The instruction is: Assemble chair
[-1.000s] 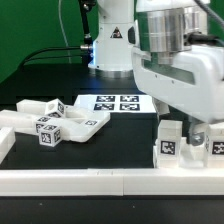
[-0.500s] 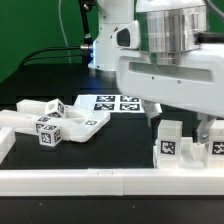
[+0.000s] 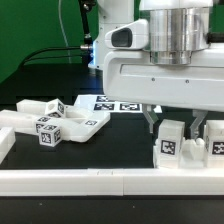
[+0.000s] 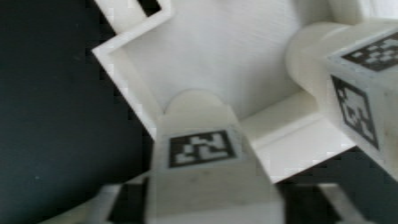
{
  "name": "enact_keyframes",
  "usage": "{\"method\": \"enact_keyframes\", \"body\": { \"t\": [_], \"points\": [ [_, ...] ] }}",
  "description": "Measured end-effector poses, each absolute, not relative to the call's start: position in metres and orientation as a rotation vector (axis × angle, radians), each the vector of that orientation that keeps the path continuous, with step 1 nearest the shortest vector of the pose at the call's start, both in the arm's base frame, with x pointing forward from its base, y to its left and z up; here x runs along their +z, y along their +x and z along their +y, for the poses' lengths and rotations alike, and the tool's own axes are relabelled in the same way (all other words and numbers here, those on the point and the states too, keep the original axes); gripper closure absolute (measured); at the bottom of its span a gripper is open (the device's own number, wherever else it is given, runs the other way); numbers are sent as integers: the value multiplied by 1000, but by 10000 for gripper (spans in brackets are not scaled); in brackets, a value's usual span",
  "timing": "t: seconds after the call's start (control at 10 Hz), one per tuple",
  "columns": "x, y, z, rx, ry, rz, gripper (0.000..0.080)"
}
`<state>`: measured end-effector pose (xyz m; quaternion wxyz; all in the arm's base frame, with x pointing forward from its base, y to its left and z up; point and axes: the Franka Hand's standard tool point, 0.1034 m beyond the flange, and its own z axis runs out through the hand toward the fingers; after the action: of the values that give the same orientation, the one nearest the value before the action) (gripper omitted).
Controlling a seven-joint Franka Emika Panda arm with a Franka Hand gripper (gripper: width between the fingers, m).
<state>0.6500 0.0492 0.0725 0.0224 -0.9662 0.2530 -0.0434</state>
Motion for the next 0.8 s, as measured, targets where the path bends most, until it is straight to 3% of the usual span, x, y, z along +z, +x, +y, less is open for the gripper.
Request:
{"method": "enact_keyframes", "body": {
  "t": [0.4, 0.8],
  "points": [
    [72, 650, 48, -103, -2731, 1399, 514],
    [71, 652, 49, 30, -2026, 2216, 514]
  ]
}}
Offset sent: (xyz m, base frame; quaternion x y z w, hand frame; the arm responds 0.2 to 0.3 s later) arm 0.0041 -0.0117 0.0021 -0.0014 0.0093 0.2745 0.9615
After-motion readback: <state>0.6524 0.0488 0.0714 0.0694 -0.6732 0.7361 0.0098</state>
